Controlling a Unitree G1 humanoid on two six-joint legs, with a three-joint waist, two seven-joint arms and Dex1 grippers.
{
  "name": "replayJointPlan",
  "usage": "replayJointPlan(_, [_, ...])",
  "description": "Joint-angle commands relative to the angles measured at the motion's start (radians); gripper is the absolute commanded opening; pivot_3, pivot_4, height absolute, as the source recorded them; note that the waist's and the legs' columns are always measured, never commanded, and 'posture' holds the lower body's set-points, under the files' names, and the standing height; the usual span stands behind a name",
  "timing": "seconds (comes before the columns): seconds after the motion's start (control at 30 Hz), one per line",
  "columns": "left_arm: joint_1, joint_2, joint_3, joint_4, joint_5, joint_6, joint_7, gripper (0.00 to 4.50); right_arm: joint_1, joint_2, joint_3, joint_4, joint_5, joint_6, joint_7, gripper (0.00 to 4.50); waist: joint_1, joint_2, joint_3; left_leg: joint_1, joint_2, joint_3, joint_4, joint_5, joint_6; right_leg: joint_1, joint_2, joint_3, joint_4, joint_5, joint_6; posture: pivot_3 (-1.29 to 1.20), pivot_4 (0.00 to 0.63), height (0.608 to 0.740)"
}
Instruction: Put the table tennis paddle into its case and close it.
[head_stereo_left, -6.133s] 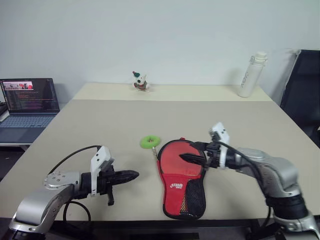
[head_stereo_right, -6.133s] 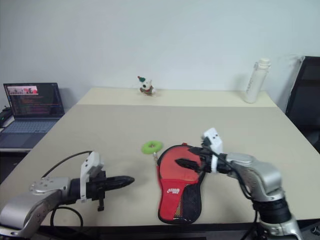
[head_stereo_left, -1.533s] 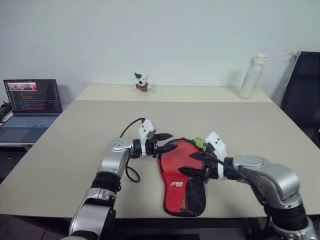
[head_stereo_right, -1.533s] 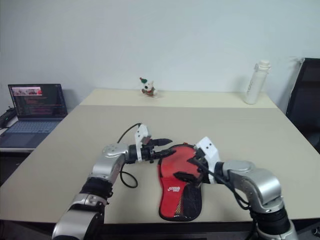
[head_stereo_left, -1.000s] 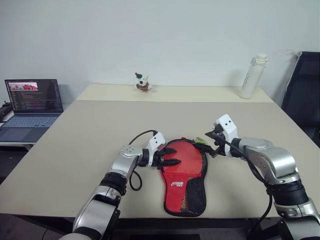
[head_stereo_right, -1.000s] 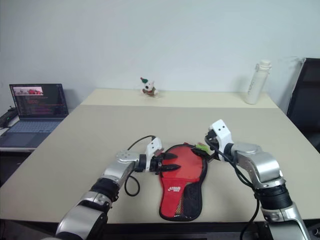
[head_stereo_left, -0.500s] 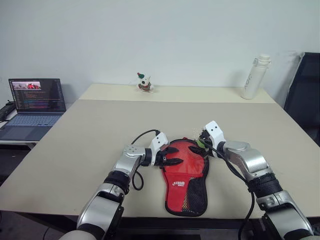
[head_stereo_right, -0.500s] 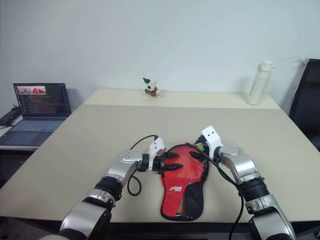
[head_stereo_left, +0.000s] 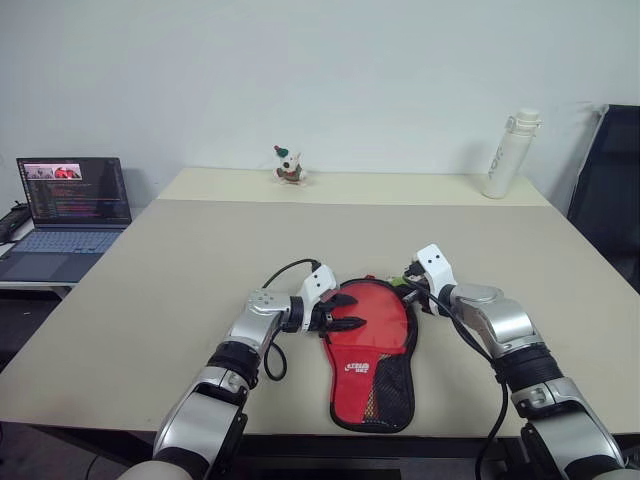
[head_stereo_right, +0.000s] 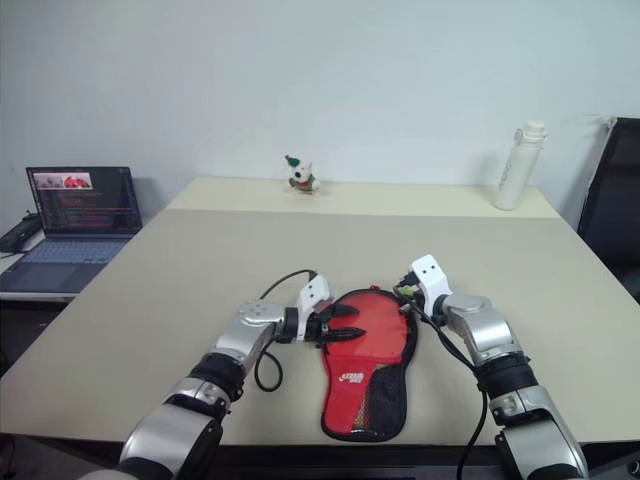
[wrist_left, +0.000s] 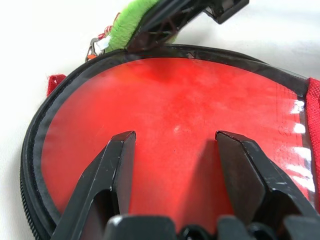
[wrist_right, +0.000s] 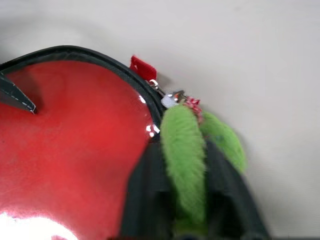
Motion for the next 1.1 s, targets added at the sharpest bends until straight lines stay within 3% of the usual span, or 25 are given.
replayJointPlan(0.03, [-0.008, -0.037, -0.047, 0.029, 0.032, 0.004, -0.023, 2.77, -0.002, -0.012, -0.027, -0.047, 0.008, 0.009, 0.010, 0.05, 0.001, 0.000, 0.000, 0.000, 0.000, 0.000, 0.000, 0.000, 0.000, 0.000, 0.000, 0.000, 0.000, 0.000, 0.000, 0.00, 0.150, 0.740])
replayJointPlan(0.47, [-0.012, -0.072, -0.076, 0.146, 0.081, -0.010, -0.052, 2.77, 0.039, -0.123, -0.043, -0.141, 0.001, 0.075, 0.050, 0.05, 0.015, 0.002, -0.001, 0.000, -0.002, -0.001, 0.000, 0.000, 0.000, 0.002, -0.001, -0.001, -0.002, 0.000, 0.000, 0.00, 0.150, 0.740])
replayJointPlan(0.63, [-0.020, -0.084, -0.071, 0.176, 0.091, -0.016, -0.038, 2.77, 0.146, -0.228, -0.054, -0.258, 0.016, 0.130, 0.107, 0.05, 0.028, 0.005, -0.003, 0.000, -0.002, -0.001, 0.000, -0.001, 0.001, 0.003, -0.001, -0.001, -0.005, 0.000, 0.000, 0.00, 0.150, 0.740])
replayJointPlan(1.1, [-0.080, -0.157, -0.062, 0.254, 0.118, -0.030, 0.015, 2.77, 0.537, -0.532, -0.105, -0.903, 0.248, 0.390, 0.321, 0.05, 0.051, 0.011, -0.008, 0.002, -0.014, -0.011, 0.000, -0.007, 0.011, 0.020, -0.007, -0.010, -0.022, -0.001, 0.009, 0.00, 0.150, 0.740])
